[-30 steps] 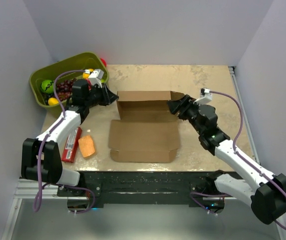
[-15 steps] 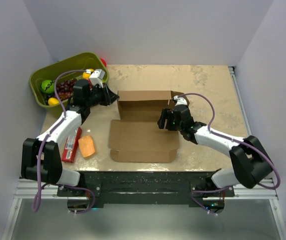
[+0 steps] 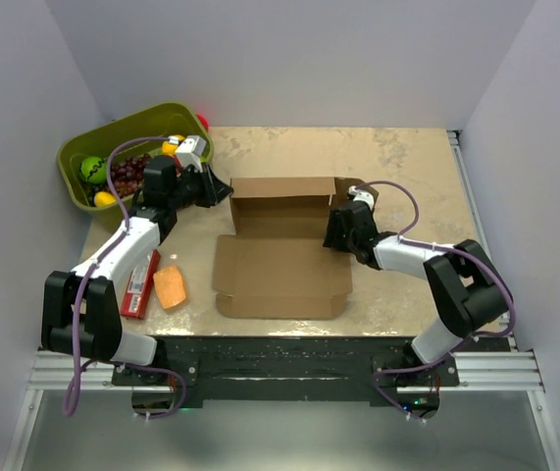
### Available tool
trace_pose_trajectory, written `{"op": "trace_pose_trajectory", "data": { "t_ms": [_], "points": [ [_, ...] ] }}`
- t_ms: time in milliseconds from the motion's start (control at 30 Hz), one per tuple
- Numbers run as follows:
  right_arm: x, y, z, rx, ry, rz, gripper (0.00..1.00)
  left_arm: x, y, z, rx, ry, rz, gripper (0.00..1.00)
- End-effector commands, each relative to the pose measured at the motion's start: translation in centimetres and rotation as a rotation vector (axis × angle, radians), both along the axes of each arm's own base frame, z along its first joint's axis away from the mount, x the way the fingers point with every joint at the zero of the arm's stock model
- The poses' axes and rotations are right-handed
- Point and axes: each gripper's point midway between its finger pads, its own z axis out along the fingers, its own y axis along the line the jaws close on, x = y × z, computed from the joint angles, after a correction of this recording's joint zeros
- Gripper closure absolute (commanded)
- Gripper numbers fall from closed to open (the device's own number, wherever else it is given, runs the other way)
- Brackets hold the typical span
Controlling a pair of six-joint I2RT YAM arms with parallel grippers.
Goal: Fold the paper box
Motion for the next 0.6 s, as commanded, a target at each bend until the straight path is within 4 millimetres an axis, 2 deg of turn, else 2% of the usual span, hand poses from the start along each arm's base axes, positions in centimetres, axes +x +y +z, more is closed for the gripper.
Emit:
{"op": "trace_pose_trajectory", "data": {
  "t_ms": [0,167,333,467,567],
  "points": [
    [1.9,-1.3,0.3,-0.017,-0.043,-0.082,0.37,-0.3,0.4,-1.7,0.058,0.035,0.006,0.81],
    [2.4,-1.7,0.4,0.020,-0.051,-0.100,0.36,-0.3,0.4,-1.7,0.060,0.034,0.007,0.81],
    [3.1,-1.9,0.8,0.068,-0.065,-0.106,0.30,-0.3,0.4,-1.5,0.059,0.030,0.005,0.81],
    [4.2,-1.9,1.4,0.135,-0.085,-0.104,0.28,-0.3,0.4,-1.5,0.060,0.028,0.006,0.81],
    [5.0,-1.8,0.9,0.176,-0.076,-0.104,0.28,-0.3,0.4,-1.4,0.060,0.028,0.004,0.81]
  ]
}}
